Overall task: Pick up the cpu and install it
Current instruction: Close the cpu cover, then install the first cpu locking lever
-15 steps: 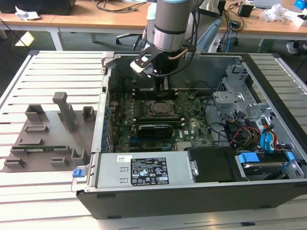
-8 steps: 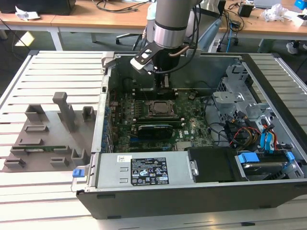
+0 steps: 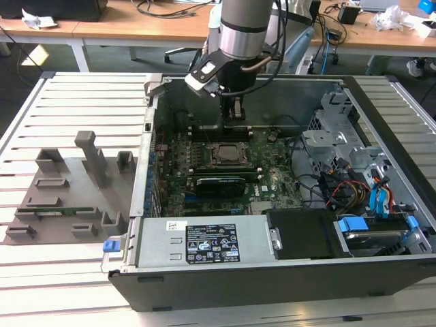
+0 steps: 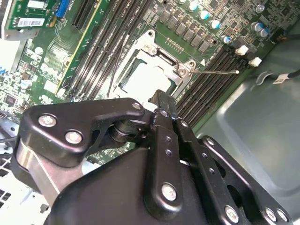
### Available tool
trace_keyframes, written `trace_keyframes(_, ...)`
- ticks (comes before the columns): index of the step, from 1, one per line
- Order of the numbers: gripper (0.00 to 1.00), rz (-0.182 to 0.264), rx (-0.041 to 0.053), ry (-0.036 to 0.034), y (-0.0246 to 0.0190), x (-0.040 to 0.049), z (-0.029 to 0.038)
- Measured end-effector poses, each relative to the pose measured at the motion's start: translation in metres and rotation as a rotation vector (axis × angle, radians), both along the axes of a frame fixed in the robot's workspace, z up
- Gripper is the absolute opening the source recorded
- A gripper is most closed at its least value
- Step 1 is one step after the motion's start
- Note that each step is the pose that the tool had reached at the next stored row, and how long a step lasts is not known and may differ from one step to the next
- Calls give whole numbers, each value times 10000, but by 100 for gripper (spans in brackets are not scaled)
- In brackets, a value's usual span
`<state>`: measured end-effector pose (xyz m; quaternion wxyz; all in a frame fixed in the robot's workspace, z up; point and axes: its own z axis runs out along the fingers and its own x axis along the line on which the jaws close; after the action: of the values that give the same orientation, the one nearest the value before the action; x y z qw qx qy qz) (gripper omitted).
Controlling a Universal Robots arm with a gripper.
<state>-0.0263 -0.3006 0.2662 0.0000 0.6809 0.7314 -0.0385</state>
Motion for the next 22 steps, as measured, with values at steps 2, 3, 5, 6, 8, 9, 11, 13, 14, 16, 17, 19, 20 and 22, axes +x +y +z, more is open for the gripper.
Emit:
trace_keyframes(2,11,1,1,0,0,0,102)
trace_keyframes(3,11,0,0,1,0,0,146)
trace_keyframes(5,11,0,1,0,0,0,148)
trace_keyframes(6,11,0,1,0,0,0,149)
trace_keyframes(8,11,0,0,0,0,0,150)
trace_keyframes(9,11,0,0,0,0,0,150)
trace_keyframes(11,11,0,0,0,0,0,151)
trace_keyframes(13,11,0,1,0,0,0,151)
trace_keyframes(14,11,0,1,0,0,0,152)
trace_keyframes(16,11,0,1,0,0,0,153)
trace_keyframes(17,11,0,1,0,0,0,152)
trace_keyframes(19,11,3,0,0,0,0,153)
trace_keyframes(20,11,9,0,0,0,0,153)
trace_keyframes(22,11,223,-1,1,0,0,153)
